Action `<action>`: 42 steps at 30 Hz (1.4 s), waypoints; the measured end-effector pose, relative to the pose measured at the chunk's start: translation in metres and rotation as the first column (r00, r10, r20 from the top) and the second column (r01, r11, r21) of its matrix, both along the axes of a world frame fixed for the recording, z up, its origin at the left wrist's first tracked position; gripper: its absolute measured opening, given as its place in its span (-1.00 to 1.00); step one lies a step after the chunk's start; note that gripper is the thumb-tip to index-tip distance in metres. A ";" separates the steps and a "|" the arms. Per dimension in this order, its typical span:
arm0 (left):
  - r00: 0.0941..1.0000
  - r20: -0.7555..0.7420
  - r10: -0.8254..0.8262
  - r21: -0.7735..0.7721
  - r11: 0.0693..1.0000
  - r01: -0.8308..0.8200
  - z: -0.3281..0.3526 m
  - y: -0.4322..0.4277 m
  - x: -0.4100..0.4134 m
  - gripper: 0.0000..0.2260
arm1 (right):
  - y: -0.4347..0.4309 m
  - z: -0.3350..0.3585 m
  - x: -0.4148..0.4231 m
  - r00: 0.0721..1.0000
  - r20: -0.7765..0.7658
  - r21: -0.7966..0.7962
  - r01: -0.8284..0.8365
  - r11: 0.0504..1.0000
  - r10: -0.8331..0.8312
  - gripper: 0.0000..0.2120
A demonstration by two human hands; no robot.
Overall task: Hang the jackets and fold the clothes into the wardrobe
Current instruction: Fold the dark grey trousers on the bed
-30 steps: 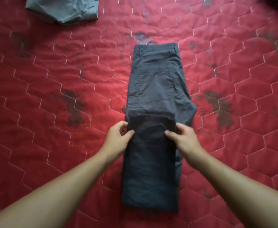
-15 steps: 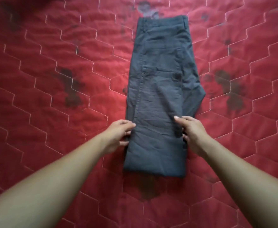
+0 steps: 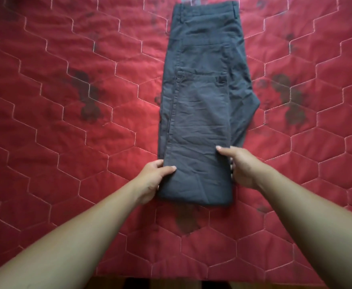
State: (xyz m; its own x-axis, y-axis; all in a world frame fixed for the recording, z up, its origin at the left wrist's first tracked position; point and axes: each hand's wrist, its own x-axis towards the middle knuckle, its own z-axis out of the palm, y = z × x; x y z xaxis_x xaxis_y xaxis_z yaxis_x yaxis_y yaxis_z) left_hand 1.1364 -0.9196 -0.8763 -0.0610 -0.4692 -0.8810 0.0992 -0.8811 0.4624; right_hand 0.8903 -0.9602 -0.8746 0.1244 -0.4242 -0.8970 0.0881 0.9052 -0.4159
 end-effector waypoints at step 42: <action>0.968 0.236 -0.082 -0.309 0.938 0.154 0.017 -0.048 0.008 -0.72 | 0.004 -0.006 0.021 0.962 -0.264 -0.345 -0.034 0.938 -0.063 -0.79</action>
